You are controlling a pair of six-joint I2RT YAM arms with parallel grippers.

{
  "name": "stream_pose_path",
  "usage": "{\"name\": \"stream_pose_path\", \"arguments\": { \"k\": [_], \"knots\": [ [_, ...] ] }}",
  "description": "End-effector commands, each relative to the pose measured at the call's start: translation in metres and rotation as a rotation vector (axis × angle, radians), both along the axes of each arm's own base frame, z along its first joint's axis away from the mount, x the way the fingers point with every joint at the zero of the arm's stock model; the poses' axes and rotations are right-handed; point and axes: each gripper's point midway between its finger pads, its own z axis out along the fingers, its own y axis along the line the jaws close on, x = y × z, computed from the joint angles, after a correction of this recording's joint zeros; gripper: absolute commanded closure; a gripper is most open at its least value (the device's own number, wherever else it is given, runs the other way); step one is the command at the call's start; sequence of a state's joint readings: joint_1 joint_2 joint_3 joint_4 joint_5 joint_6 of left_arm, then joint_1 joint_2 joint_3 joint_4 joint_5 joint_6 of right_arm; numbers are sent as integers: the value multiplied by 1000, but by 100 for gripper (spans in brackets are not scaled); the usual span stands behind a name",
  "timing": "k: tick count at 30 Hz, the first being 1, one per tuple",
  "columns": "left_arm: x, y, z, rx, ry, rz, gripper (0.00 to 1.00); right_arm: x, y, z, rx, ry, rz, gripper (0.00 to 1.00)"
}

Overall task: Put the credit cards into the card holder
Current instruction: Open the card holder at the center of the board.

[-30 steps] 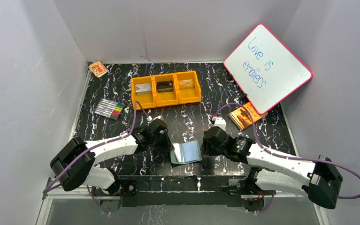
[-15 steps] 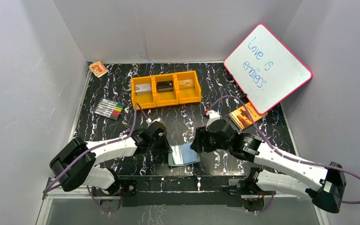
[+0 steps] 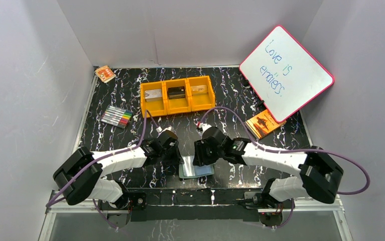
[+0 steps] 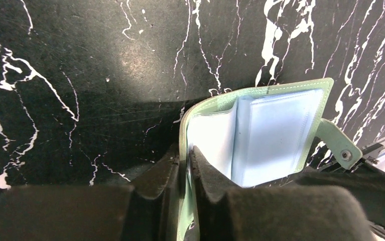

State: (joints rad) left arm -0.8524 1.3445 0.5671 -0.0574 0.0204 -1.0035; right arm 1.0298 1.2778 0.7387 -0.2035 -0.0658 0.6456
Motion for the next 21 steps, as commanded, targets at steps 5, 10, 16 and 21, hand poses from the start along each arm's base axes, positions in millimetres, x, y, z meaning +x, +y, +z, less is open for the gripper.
{"name": "stream_pose_path", "arguments": {
  "k": [5,10,16,21],
  "knots": [
    [3,11,14,39,-42,8,67,14,-11,-42,-109,7,-123,62],
    [4,15,28,43,-69,7,50,13,-19,-58,-161,27,-145,64],
    [7,16,56,0,-117,17,44,15,-16,-60,-172,30,-147,65],
    [10,8,82,-61,-152,17,43,16,-16,-60,-179,29,-149,65]
  ]
}}
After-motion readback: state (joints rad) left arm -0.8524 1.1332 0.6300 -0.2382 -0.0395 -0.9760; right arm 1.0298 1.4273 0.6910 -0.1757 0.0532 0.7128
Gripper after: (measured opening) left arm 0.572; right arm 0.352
